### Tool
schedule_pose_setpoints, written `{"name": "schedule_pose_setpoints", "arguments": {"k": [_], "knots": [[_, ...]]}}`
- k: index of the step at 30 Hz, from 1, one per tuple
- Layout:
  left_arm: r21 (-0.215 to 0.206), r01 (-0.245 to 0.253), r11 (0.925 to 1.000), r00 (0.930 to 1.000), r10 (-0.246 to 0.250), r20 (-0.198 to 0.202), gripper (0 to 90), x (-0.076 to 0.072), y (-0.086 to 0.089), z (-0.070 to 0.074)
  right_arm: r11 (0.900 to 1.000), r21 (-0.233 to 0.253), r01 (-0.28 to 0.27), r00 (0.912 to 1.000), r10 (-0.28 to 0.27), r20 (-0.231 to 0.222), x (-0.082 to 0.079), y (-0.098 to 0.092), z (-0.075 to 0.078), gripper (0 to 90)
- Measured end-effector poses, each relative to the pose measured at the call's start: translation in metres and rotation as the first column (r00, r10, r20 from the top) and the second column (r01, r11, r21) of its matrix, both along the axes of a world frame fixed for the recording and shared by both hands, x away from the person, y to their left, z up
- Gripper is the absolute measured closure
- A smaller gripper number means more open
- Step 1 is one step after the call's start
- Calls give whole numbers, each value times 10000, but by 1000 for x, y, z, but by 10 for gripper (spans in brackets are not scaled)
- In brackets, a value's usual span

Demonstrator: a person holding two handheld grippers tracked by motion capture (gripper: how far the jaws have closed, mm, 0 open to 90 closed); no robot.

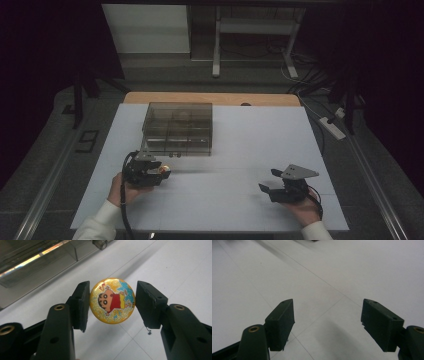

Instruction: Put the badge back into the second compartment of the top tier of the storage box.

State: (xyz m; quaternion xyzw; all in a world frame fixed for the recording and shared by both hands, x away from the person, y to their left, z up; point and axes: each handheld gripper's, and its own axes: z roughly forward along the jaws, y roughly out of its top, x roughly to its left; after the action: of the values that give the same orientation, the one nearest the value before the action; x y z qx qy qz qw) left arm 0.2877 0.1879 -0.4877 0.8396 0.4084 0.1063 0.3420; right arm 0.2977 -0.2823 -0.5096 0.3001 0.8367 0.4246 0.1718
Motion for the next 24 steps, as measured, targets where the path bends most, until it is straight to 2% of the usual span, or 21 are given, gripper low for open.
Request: {"name": "schedule_pose_setpoints", "arguments": {"k": [24], "knots": [[-596,29,9982,9978,10,655,468,-9,3,21,10000,-79,50,10000,-51,-75,1,-1,-1,260]]}}
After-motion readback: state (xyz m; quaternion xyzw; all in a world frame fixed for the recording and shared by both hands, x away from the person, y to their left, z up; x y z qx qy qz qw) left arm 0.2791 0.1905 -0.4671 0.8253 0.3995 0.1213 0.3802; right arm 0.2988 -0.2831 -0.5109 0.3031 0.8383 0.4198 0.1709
